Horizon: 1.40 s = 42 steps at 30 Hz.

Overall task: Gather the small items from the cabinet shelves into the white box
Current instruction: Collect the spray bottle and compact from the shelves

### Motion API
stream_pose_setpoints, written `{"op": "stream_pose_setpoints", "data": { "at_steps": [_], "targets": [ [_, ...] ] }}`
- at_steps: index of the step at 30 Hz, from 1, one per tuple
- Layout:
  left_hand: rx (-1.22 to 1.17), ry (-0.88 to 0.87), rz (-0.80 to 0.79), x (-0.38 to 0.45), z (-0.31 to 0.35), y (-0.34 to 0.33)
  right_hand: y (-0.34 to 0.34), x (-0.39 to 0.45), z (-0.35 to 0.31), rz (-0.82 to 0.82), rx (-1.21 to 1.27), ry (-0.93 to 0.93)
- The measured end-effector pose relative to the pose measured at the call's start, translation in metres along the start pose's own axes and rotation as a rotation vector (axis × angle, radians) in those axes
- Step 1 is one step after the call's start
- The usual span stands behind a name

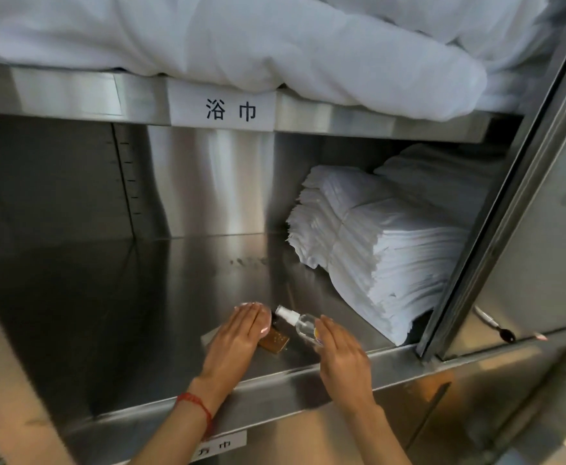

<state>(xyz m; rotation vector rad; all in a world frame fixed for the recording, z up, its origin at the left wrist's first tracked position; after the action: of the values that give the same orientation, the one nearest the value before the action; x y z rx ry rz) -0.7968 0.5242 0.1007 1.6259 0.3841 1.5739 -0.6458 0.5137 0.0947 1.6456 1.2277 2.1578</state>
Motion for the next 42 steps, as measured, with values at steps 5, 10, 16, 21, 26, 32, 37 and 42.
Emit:
{"op": "stream_pose_setpoints", "data": {
  "at_steps": [5,10,16,21,26,32,37,42],
  "targets": [
    [-0.012,-0.041,-0.002,0.018,-0.009,-0.018,-0.016,0.005,0.007,-0.029,-0.013,-0.029],
    [-0.008,-0.044,-0.019,0.029,-0.024,-0.041,-0.03,0.01,0.011,-0.043,-0.013,-0.034],
    [0.023,-0.019,-0.054,0.042,-0.03,-0.058,-0.046,0.019,0.02,-0.078,0.012,-0.069],
    [-0.014,-0.002,-0.05,0.044,-0.035,-0.069,-0.056,0.022,0.024,-0.092,0.071,-0.027],
    [0.023,0.043,-0.105,0.05,-0.038,-0.081,-0.068,0.021,0.031,-0.11,0.08,-0.048],
    [0.042,0.051,-0.105,0.052,-0.044,-0.098,-0.076,0.022,0.035,-0.096,0.055,-0.032],
    [0.077,0.031,-0.063,0.052,-0.049,-0.108,-0.08,0.021,0.034,-0.087,0.014,-0.002],
    [0.055,0.079,-0.188,0.051,-0.055,-0.122,-0.087,0.02,0.036,-0.132,0.027,-0.027]
  ]
}}
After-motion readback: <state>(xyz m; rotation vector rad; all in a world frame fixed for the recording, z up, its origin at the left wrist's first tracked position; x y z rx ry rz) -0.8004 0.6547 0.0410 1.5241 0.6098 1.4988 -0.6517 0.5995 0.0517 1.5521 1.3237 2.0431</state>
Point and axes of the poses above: each hand's wrist, its own x-axis towards the middle knuckle, its own y-axis out of the back of the hand, z = x × y, the point moved 10 cm from there along x, towards the middle knuckle, and after that the axes turned 13 degrees about y, right-handed, at the moved point
